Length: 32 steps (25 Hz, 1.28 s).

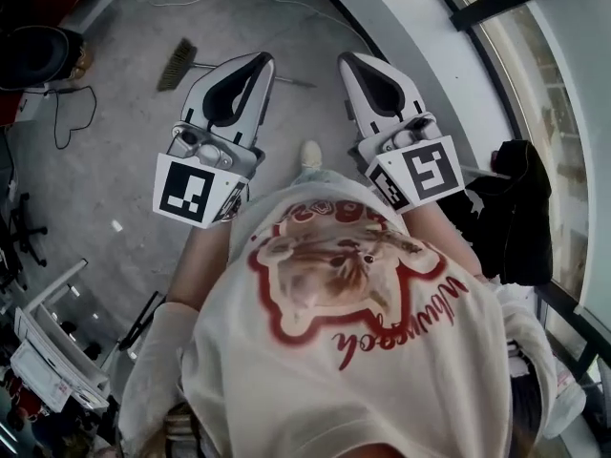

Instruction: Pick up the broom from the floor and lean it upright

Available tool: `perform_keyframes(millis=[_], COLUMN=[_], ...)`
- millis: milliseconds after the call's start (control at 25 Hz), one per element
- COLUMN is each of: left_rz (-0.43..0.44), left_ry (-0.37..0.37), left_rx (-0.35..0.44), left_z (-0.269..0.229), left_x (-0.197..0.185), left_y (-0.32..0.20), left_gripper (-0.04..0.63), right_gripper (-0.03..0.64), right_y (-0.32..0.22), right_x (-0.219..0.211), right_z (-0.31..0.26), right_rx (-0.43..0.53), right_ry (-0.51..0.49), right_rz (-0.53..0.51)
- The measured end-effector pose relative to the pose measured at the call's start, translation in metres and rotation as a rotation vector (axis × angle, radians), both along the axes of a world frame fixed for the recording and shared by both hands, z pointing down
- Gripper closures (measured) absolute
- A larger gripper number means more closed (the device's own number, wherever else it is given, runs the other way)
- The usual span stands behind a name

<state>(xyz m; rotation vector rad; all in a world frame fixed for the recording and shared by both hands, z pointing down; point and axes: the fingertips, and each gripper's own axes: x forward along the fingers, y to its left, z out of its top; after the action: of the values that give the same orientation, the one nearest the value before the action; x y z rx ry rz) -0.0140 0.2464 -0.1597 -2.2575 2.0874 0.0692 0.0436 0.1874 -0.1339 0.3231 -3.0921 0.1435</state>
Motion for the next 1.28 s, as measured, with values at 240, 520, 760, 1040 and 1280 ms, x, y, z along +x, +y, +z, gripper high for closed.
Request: perform_keyframes(millis=[240,520,760,1040,1280], left_rz=[-0.049,0.003,0.107,0.102,0.033], left_ry=[0.043,0.039,0.041,-0.015,0.068], left_rx=[-0.057,-0.143,-0.252,-0.389,-0.532], left_z=[0.016,0.065,0.118,0.215,0.349], left_x=[-0.052,-0.138,-0.186,-0.214,-0.232], left_y=[-0.051,-0.090,-0.156,-0.210,-0.230], left_gripper=[0.574,0.574,0.574,0.574,0.574], right_gripper=[0.592,0.592,0.592,0.592,0.592], right_y=[-0.058,-0.104,-0.149,-0.177,-0.205], right_x=[-0.057,-0.130,-0.193,-0.248,-0.255], right_z=[0.020,0.052,0.085,0.161,0.293], right_rx=[-0.059,-0.064,-0.082,-0.105,-0.165], right_ry=[0.015,0.070,0.091,0.139,0.309], right_rz=[-0.006,0.043,0.135,0.157,0.162])
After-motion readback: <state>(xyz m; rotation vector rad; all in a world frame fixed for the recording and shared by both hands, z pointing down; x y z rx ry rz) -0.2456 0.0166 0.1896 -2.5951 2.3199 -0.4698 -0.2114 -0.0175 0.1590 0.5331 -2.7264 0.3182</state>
